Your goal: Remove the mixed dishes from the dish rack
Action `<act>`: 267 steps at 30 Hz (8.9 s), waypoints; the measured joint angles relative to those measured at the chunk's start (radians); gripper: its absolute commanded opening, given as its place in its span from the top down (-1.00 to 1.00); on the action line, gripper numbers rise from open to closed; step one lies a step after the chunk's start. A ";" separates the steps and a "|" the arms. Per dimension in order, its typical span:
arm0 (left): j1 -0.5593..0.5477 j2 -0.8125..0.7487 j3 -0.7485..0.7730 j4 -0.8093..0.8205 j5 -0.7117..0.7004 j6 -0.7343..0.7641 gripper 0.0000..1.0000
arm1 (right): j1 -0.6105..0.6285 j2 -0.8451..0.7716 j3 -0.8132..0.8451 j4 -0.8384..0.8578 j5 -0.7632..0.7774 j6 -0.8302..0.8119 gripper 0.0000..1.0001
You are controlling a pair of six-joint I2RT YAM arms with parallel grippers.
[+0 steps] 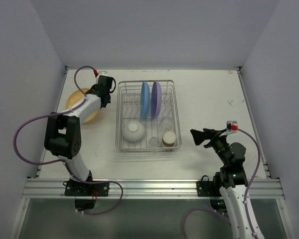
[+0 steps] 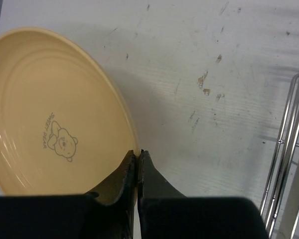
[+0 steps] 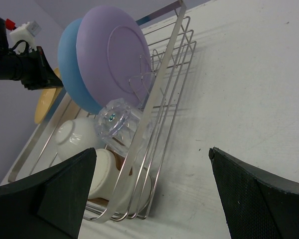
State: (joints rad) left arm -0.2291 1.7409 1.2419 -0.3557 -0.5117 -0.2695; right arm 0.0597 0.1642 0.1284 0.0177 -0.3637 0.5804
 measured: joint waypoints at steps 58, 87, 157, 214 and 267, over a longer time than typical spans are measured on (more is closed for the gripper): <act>0.000 -0.037 -0.088 0.071 0.120 -0.064 0.15 | 0.000 0.000 0.000 0.005 -0.021 0.003 -0.98; 0.000 -0.646 -0.387 0.301 0.583 -0.087 -1.00 | 0.000 -0.002 0.000 0.003 -0.021 0.003 -0.98; -0.154 -0.156 -0.350 0.814 1.081 -0.375 0.26 | 0.000 0.031 0.000 0.006 -0.029 0.003 -0.98; -0.155 -0.341 -0.250 0.773 1.161 -0.419 1.00 | 0.000 0.032 0.000 0.009 -0.048 0.003 -0.98; -0.038 -0.366 0.044 -0.082 0.115 0.050 1.00 | 0.000 0.045 0.000 0.021 -0.048 0.003 -0.98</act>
State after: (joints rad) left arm -0.2672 1.3746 1.2861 -0.4377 -0.3969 -0.2192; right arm 0.0597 0.2092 0.1284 0.0387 -0.4118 0.5831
